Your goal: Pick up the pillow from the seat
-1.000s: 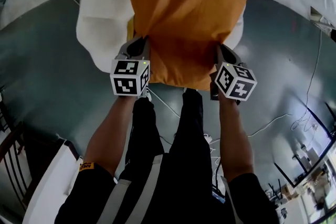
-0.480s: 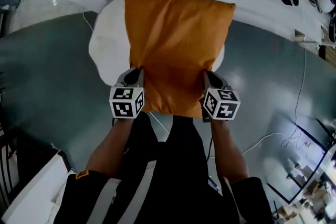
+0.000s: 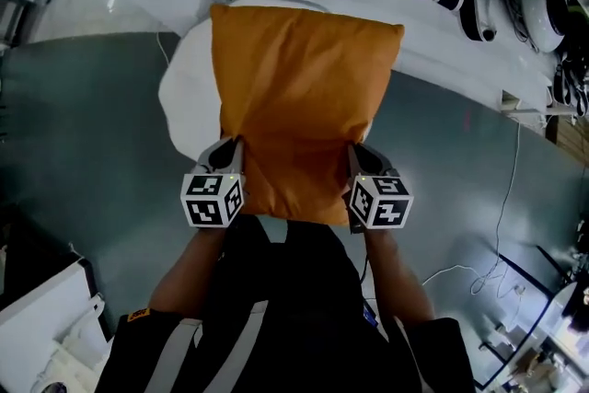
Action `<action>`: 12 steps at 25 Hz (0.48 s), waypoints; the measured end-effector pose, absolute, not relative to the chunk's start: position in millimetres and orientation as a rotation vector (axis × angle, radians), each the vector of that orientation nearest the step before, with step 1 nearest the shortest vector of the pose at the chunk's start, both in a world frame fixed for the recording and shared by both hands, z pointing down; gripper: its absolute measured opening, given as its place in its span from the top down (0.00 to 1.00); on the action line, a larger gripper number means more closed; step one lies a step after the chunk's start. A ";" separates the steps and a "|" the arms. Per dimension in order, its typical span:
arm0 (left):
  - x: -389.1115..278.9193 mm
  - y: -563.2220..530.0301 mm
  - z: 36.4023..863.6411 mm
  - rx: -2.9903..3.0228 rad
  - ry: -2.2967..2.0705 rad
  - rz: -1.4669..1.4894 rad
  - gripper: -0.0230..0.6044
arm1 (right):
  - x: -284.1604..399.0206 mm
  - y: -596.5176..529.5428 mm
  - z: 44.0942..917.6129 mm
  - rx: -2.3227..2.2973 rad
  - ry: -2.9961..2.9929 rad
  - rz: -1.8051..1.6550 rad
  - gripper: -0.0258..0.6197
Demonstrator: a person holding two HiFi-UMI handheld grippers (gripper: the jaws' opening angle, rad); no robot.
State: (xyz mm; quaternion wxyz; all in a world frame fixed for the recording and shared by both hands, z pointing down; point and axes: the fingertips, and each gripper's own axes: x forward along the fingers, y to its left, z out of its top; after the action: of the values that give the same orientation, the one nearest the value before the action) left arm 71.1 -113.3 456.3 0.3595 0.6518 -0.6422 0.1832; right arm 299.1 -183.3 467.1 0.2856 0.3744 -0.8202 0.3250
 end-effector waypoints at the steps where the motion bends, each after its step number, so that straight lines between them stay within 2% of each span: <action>1: 73.3 -111.4 449.9 1.676 -1.667 0.458 0.95 | 301.1 -182.7 460.2 0.992 -2.203 0.859 0.95; 12: 79.6 -74.9 394.7 1.691 -1.724 0.394 0.95 | 303.4 -158.3 407.3 0.980 -2.267 0.807 0.95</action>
State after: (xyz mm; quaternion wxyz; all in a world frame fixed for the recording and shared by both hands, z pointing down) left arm 79.6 -74.9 394.7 0.3403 0.6498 -0.6626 0.1513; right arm 303.4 -158.3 407.3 0.2684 0.3635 -0.8404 0.2991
